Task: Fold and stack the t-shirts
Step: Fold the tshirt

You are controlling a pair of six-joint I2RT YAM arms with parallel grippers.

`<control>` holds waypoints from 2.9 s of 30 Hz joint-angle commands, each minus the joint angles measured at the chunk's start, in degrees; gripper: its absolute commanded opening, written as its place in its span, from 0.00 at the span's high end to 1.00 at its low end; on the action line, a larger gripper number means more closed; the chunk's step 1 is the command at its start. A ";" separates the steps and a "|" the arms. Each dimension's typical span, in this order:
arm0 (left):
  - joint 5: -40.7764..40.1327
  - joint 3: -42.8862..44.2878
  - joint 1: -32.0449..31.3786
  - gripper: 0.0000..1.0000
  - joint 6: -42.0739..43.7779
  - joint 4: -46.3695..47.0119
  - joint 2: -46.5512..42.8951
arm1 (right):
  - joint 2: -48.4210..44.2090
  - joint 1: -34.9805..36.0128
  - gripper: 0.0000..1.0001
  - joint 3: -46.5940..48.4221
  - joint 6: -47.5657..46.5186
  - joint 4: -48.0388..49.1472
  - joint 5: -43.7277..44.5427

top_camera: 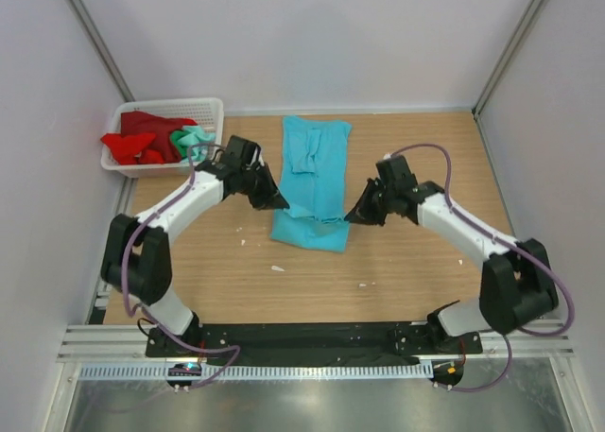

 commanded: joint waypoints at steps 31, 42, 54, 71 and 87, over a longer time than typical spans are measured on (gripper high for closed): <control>3.67 33.90 10.32 1.00 -5.50 -2.44 32.86 | 40.92 -12.87 0.99 44.67 -19.44 -11.71 -17.20; 4.63 35.48 11.64 1.00 -6.20 -2.18 35.31 | 44.17 -12.87 0.99 48.80 -19.00 -12.24 -17.38; 5.00 43.29 11.55 0.75 -5.24 -2.79 40.68 | 48.91 -13.92 0.92 51.97 -17.59 -10.57 -15.36; -2.77 23.55 7.35 0.64 12.78 -8.69 17.22 | 35.67 -2.95 0.44 49.20 -22.71 -22.89 17.16; 3.67 10.00 3.82 0.75 6.28 3.53 20.64 | 46.28 8.58 0.48 49.07 -16.45 -9.87 25.51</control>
